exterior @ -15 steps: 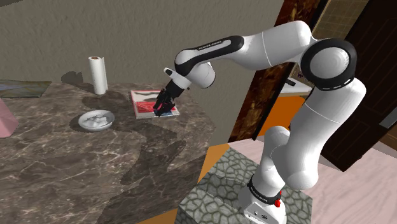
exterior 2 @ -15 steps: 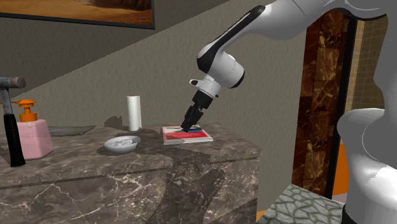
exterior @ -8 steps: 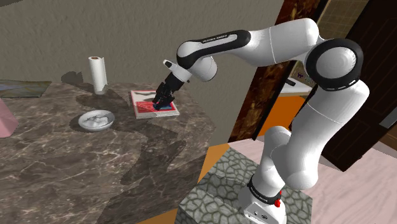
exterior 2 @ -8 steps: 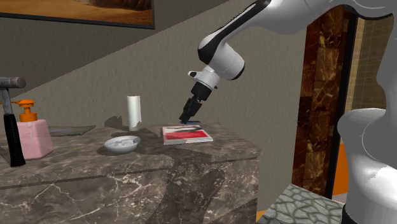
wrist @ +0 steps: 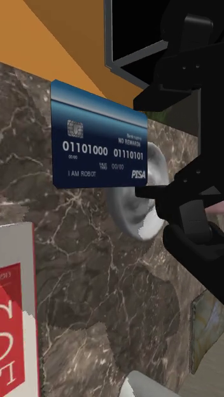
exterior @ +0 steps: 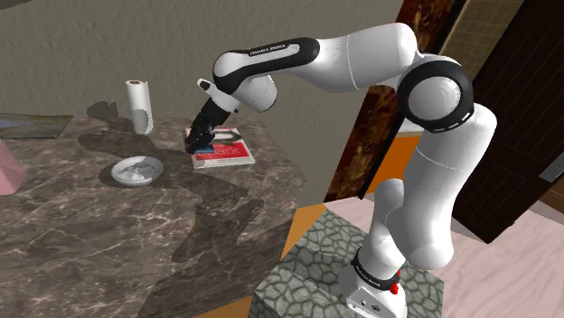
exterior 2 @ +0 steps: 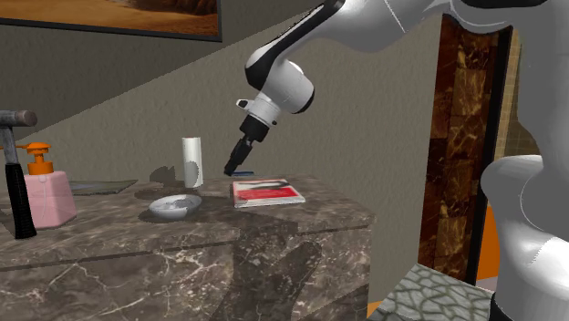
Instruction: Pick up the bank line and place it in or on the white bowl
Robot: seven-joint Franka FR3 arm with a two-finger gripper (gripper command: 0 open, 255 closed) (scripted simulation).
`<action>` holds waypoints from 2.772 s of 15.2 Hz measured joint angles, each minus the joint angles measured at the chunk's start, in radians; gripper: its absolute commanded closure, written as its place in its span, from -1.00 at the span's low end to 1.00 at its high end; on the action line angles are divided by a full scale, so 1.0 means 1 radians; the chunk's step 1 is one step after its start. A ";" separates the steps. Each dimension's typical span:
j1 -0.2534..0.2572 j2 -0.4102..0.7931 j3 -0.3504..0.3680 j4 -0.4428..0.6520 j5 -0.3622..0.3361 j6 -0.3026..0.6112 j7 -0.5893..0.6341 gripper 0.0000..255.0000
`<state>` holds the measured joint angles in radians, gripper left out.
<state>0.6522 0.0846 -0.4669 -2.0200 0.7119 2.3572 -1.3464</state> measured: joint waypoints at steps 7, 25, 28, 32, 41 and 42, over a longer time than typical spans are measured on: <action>0.009 0.232 0.038 0.301 0.043 -0.060 0.100 1.00; -0.029 0.546 0.099 0.642 0.103 -0.071 0.168 1.00; -0.030 0.556 0.108 0.621 0.119 -0.045 0.146 1.00; -0.033 0.567 0.116 0.608 0.133 -0.024 0.126 1.00; -0.033 0.569 0.116 0.608 0.135 -0.023 0.126 -1.00; -0.033 0.569 0.116 0.608 0.135 -0.023 0.126 -1.00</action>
<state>0.6187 0.6537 -0.3506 -1.4115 0.8464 2.3345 -1.2208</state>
